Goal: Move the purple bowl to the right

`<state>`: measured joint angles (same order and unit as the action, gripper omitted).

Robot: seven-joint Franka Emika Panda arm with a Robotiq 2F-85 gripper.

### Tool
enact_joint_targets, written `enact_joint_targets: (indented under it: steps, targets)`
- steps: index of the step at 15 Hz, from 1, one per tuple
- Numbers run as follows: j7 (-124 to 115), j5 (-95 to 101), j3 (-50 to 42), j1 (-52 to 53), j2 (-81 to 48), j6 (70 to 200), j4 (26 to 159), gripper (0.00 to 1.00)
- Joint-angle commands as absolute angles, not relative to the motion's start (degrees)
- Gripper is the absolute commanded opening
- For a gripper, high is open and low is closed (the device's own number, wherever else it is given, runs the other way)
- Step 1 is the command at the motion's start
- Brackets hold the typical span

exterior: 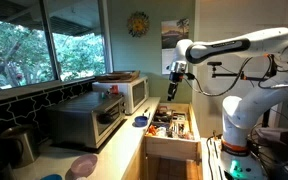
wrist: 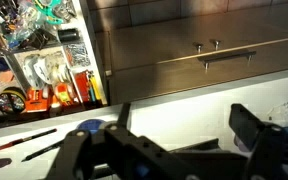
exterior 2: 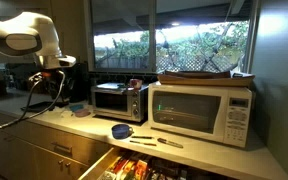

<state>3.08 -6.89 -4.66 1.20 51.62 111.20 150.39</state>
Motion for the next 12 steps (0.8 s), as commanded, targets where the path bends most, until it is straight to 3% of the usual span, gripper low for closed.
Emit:
enact_joint_targets:
  steps: [1,7,12]
  targets:
    - [3.4,-7.2,-4.3,0.7,51.5,111.0,150.2,1.00]
    - [2.7,-6.2,-3.6,0.1,51.2,111.0,150.2,1.00]
    - [-11.9,-12.7,5.9,1.5,39.4,132.5,148.4,1.00]
